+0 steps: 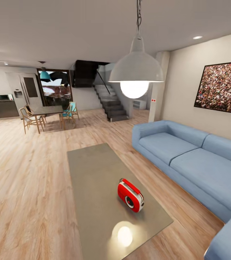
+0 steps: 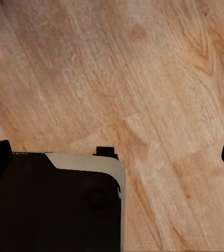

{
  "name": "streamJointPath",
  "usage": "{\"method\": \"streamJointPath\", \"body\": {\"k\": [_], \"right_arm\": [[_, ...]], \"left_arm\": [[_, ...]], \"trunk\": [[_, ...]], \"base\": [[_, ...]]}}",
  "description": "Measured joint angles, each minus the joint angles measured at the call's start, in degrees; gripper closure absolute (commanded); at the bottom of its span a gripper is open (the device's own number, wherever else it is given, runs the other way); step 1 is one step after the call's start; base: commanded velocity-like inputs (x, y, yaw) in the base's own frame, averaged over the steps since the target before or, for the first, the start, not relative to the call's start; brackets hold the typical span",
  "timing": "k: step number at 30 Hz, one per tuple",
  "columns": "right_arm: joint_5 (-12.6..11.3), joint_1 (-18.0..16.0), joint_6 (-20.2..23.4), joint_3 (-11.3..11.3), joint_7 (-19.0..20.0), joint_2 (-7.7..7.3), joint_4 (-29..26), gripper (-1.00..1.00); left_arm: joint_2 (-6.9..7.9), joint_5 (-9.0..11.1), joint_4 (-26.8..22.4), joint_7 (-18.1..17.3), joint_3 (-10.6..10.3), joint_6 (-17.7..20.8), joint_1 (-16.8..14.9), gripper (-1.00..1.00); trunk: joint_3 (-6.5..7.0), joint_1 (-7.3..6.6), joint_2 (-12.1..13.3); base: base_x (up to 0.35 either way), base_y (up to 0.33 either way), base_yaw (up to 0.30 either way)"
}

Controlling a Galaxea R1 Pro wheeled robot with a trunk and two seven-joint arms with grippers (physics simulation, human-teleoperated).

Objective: Turn on the radio receiver that's on the table in the living room.

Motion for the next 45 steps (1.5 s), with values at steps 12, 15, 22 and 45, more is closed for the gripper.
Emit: {"method": "streamJointPath", "body": {"k": [12, 15, 22, 45], "right_arm": [[0.0, 0.0, 0.0, 0.0, 0.0, 0.00, 0.0, -1.00], [0.0, 0.0, 0.0, 0.0, 0.0, 0.00, 0.0, -1.00], [0.0, 0.0, 0.0, 0.0, 0.0, 0.00, 0.0, -1.00], [0.0, 0.0, 0.0, 0.0, 0.0, 0.00, 0.0, -1.00]], "left_arm": [[0.08, 0.0, 0.0, -0.1, 0.0, 0.0, 0.0, -1.00], [0.07, 0.0, 0.0, -0.1, 0.0, 0.0, 0.0, -1.00], [0.09, 0.0, 0.0, -0.1, 0.0, 0.0, 0.0, -1.00], [0.08, 0.0, 0.0, 0.0, 0.0, 0.0, 0.0, -1.00]], "trunk": [[0.00, 0.00, 0.0], [0.00, 0.00, 0.0], [0.00, 0.00, 0.0], [0.00, 0.00, 0.0]], "base": [[0.043, -0.039, 0.018], [0.001, -0.001, 0.202], [0.000, 0.000, 0.231], [0.000, -0.168, 0.008]]}}
